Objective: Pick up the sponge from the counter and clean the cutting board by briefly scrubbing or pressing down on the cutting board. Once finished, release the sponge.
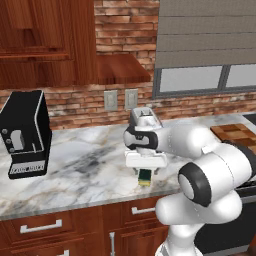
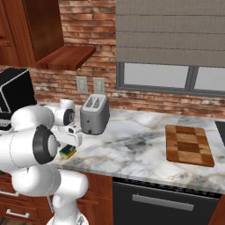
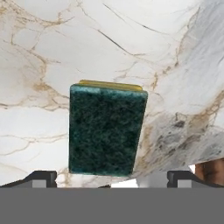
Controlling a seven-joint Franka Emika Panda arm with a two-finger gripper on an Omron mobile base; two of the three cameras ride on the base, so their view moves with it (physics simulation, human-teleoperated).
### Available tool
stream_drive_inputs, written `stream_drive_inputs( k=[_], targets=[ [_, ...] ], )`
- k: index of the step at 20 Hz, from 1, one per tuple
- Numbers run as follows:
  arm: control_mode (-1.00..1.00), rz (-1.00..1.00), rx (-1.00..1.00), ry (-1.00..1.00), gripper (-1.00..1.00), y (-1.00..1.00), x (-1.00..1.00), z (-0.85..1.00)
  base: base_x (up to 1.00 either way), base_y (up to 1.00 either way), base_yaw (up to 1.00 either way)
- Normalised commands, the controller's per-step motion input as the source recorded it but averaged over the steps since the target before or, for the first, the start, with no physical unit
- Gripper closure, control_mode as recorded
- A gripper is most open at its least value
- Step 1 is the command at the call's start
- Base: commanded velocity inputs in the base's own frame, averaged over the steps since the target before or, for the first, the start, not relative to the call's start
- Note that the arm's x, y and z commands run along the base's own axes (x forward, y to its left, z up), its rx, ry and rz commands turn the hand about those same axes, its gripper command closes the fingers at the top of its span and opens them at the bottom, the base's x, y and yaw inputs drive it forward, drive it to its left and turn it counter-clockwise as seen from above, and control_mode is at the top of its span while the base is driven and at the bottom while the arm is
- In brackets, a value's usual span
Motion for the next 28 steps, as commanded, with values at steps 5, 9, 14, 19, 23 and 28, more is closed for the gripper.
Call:
stream_drive_inputs(
  k=[5, 9, 14, 19, 23, 28],
  targets=[
    [-1.0, 0.0, 0.0, 0.0, -1.0, 0.0, 0.13, -0.16, 0.0, 0.0, 0.0],
    [-1.0, 0.0, 0.0, 0.0, -1.0, 0.0, 0.11, -0.13, 0.0, 0.0, 0.0],
    [-1.0, 0.0, 0.0, 0.0, -1.0, 0.0, 0.01, -0.15, 0.0, 0.0, 0.0],
    [-1.0, 0.0, 0.0, 0.0, -1.0, 0.0, 0.0, -0.16, 0.0, 0.0, 0.0],
    [-1.0, 0.0, 0.0, 0.0, -1.0, 0.0, 0.0, -0.15, 0.0, 0.0, 0.0],
    [-1.0, 0.0, 0.0, -0.02, 1.0, 0.0, -0.01, -0.1, 0.0, 0.0, 0.0]
  ],
)
